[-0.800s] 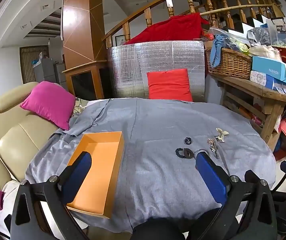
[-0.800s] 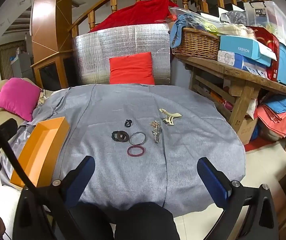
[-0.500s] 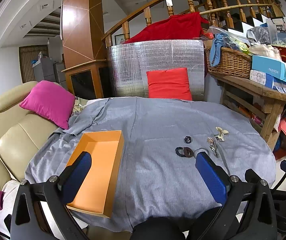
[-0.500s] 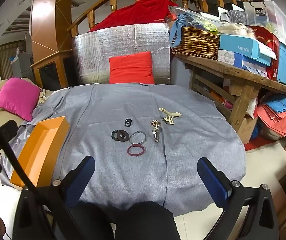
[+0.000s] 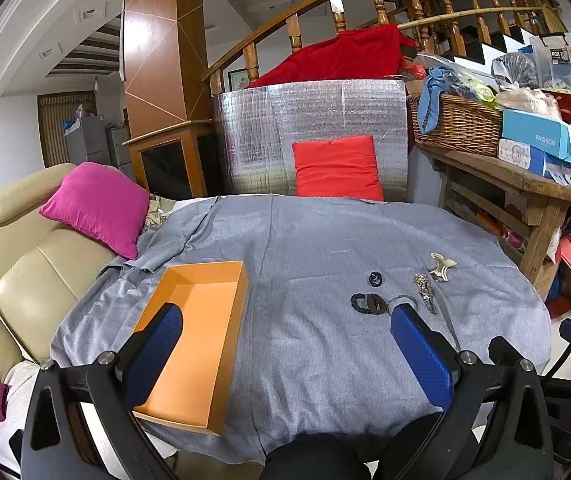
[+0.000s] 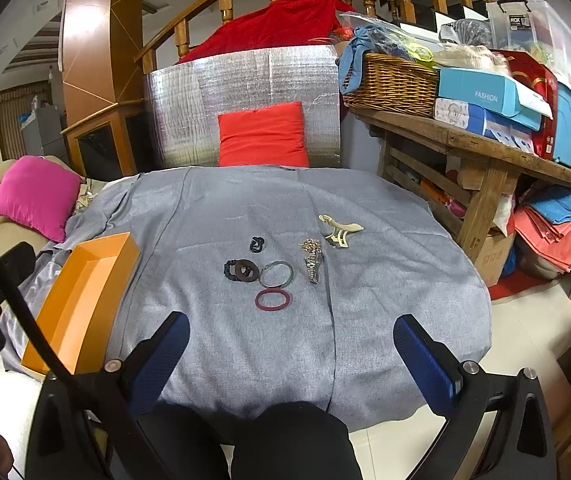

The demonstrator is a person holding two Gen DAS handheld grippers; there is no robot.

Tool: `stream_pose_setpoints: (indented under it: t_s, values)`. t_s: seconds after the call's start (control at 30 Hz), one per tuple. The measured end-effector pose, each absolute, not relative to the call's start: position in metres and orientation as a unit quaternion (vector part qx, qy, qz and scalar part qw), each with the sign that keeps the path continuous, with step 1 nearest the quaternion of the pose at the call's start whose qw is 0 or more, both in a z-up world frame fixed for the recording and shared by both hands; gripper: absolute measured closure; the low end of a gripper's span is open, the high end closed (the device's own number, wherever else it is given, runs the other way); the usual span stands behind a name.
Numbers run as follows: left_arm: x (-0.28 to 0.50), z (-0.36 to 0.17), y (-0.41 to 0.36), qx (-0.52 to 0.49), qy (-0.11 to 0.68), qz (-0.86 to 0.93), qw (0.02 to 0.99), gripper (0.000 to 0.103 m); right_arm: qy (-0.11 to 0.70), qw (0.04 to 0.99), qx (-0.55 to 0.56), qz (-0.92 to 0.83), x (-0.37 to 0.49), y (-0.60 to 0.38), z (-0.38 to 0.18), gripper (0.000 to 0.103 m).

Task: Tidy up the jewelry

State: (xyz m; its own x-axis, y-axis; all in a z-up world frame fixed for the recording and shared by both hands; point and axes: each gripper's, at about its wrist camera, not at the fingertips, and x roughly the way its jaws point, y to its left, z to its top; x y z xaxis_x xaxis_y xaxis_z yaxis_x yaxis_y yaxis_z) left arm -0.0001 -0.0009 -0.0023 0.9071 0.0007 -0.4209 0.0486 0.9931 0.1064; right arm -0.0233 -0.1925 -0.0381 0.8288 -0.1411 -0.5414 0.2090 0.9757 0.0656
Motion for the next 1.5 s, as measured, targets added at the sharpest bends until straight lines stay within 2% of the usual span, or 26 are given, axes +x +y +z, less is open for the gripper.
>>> stream_pose_setpoints:
  t_s: [0.77,0.97,1.1,1.23,1.37,1.5]
  values:
    - [0.003,0.004,-0.006,0.064,0.212,-0.013,0.975,0.0,0.268,0.956,0.081,-0.092,-0.025,-0.203,-0.03,0.0]
    - [0.026,-0.01,-0.007,0.04,0.279,-0.043,0.959,0.0,0.278,0.951,0.098,-0.094,-0.019,-0.231,-0.032,0.0]
    - [0.057,-0.037,-0.006,0.016,0.342,-0.071,0.937,0.0,0.287,0.946,0.129,-0.084,0.0,-0.267,-0.046,0.0]
    - [0.092,-0.067,-0.013,-0.027,0.361,-0.082,0.928,0.0,0.29,0.938,0.178,-0.062,0.032,-0.305,-0.07,0.001]
    - [0.122,-0.091,-0.018,-0.023,0.404,-0.07,0.912,0.0,0.311,0.924,0.218,-0.041,0.072,-0.325,-0.092,0.011]
    - [0.153,-0.11,-0.03,-0.009,0.429,-0.065,0.901,0.0,0.313,0.915,0.255,-0.011,0.115,-0.342,-0.112,0.015]
